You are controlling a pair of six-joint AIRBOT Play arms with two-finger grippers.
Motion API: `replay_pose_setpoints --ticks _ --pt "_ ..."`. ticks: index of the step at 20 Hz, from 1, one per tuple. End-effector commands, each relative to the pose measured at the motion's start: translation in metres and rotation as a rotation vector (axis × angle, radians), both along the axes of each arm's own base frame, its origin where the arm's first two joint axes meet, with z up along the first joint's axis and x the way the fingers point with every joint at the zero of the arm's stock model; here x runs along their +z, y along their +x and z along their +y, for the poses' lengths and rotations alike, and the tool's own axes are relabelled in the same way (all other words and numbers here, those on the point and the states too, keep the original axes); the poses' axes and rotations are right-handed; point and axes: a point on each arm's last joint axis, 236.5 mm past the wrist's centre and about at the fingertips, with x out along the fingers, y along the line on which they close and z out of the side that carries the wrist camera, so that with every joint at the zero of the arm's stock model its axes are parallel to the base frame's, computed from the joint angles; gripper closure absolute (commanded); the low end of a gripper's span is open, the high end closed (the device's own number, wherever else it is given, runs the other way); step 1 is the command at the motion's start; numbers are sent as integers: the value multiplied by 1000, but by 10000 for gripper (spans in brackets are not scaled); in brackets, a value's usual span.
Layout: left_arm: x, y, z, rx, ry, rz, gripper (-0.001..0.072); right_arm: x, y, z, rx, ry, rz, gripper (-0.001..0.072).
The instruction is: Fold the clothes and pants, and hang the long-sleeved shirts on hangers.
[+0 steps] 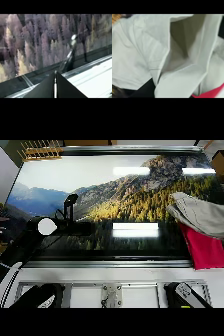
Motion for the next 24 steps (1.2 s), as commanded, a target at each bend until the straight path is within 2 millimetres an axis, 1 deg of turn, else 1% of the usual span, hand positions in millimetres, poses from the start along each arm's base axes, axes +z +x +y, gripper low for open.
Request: replay_pose_setpoints --ticks 1,2,4,6,8,9,13,14,15,16,17,18,19,20,21,22,23,24 --pt "0 1 0 -11 4 -10 689 -56 -60 38 -119 85 92 710" --pt "0 1 0 -19 7 -16 689 -70 -71 49 -142 107 100 710" --pt "0 1 0 -32 12 -23 689 -93 -92 65 -183 123 119 710" --pt "0 0 0 -34 13 -21 688 -106 -110 71 -196 103 157 710" --pt "0 0 0 -48 17 -30 689 -108 -124 69 -202 68 190 709" --pt "0 0 0 -48 18 -30 689 -107 -127 68 -193 48 201 708" --pt "0 0 0 -48 18 -30 689 -107 -127 69 -57 11 249 695" --pt "0 0 0 -48 18 -30 688 -107 -126 69 -34 6 256 652" --pt "0 0 0 -48 18 -30 689 -107 -126 69 -21 2 261 445" --pt "-1 -1 0 -49 18 -28 689 -107 -126 69 -18 1 262 169" --pt "-1 -2 0 -51 19 -24 689 -107 -125 67 5 -11 267 -1" --pt "-1 -2 0 -52 20 -22 688 -103 -125 62 55 -50 288 0" --pt "-1 -3 0 -54 21 -20 688 -94 -125 55 86 -98 302 -1" --pt "-2 -3 1 -55 22 -18 689 -79 -122 45 111 -157 303 0" --pt "-2 -3 1 -55 22 -17 689 -59 -114 37 133 -219 274 0" --pt "-2 -3 0 -55 21 -18 688 -35 -98 31 135 -270 196 -1" --pt "-2 -3 1 -55 22 -18 689 -11 -78 31 157 -313 111 -1" --pt "-2 -3 1 -55 22 -17 689 12 -51 43 252 -356 24 0"
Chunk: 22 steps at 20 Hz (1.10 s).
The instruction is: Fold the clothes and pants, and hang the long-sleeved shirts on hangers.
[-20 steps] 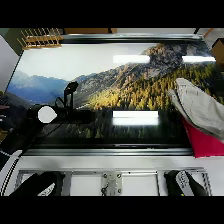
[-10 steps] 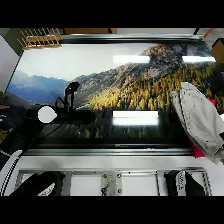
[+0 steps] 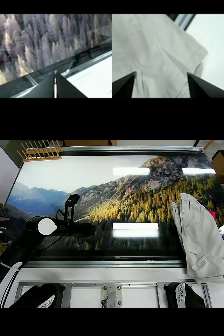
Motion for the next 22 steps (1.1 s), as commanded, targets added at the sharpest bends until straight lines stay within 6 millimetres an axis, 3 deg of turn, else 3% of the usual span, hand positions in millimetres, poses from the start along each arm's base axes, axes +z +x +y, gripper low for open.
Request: replay_pose_setpoints --ticks 1,3,5,8,11,14,15,17,22 --pt "0 0 0 0 1 3 688 73 72 23 286 -121 -214 -1" --pt "0 0 0 1 0 4 688 91 119 85 522 -54 -345 -1" --pt "0 0 0 1 0 4 689 90 150 157 705 101 -432 -1" --pt "0 0 0 2 0 2 688 64 164 247 934 271 -399 0" --pt "0 1 0 3 -1 0 689 37 160 305 1097 352 -309 1" --pt "0 0 0 3 -1 1 688 24 158 329 1161 389 -262 10" --pt "0 0 0 3 -1 1 688 22 158 333 1168 396 -256 120" --pt "0 0 0 3 -1 1 688 21 158 333 1166 398 -253 710" --pt "0 0 0 1 0 4 689 18 154 333 1171 409 -232 702"
